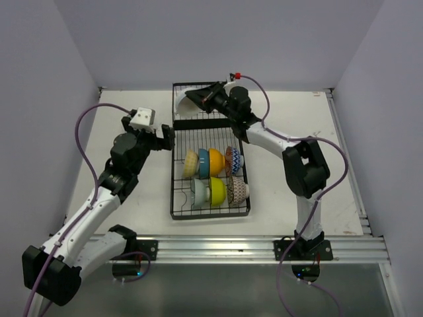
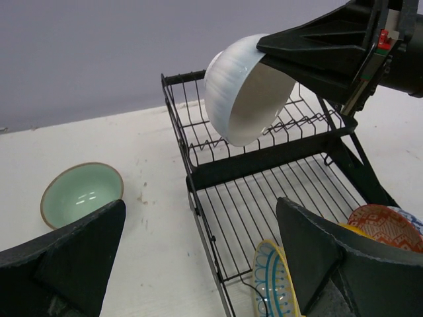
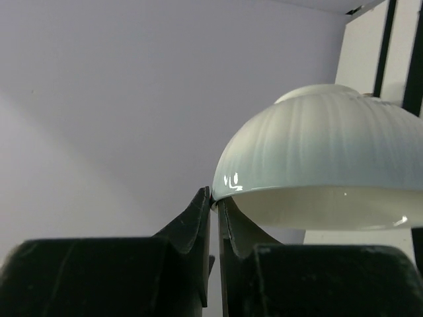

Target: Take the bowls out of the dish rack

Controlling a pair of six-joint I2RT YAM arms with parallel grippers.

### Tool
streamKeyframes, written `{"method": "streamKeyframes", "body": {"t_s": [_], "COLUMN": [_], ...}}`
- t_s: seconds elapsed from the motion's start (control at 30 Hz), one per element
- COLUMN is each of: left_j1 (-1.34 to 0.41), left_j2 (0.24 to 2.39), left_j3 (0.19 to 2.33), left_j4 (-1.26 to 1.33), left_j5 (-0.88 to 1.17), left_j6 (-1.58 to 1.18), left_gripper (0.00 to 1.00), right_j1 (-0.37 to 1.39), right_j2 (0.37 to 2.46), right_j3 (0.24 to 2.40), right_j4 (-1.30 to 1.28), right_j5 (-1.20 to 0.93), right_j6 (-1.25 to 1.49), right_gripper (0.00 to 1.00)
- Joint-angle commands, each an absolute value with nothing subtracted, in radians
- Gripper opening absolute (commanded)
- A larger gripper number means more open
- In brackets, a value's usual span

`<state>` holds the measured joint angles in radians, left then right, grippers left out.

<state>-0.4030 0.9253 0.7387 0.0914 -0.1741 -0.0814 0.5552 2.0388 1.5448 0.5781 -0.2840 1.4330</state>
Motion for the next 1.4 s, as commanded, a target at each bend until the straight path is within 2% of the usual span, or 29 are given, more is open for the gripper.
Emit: {"method": "streamKeyframes", "body": {"t_s": [0.0,0.3,0.63,0.8,0.93,1.03,1.07,1.17,1.37], "left_j1": [-0.417,-0.449,-0.538,-0.607,-0.661,-0.696,-0.707,-0.719,-0.724], "left_j2": [0.931,1.017,1.112,1.161,1.195,1.195,1.193,1.200,1.218], "left_j3": [0.735,0.790,0.808,0.821,0.825,0.818,0.818,0.819,0.830], "left_j4": [0.256,0.362,0.482,0.538,0.584,0.629,0.637,0.652,0.658], "left_j5": [-0.127,-0.084,-0.322,-0.431,-0.550,-0.595,-0.603,-0.620,-0.614], "left_j6": [-0.026,-0.011,0.035,0.090,0.190,0.238,0.242,0.250,0.238], "left_gripper": [0.99,0.99,0.96,0.90,0.80,0.69,0.60,0.45,0.30], "right_j1": [0.558,0.561,0.584,0.594,0.595,0.597,0.597,0.600,0.609], "right_j2": [1.895,1.800,1.730,1.697,1.666,1.640,1.632,1.617,1.612], "right_j3": [1.510,1.424,1.351,1.327,1.310,1.280,1.269,1.240,1.218], "right_j4": [0.741,0.765,0.773,0.770,0.750,0.716,0.712,0.713,0.727], "right_j5": [-0.344,-0.367,-0.361,-0.362,-0.364,-0.367,-0.361,-0.356,-0.365], "right_j6": [1.466,1.499,1.522,1.537,1.529,1.519,1.517,1.519,1.532], "right_gripper": [0.00,0.00,0.00,0.00,0.00,0.00,0.00,0.00,0.00]}}
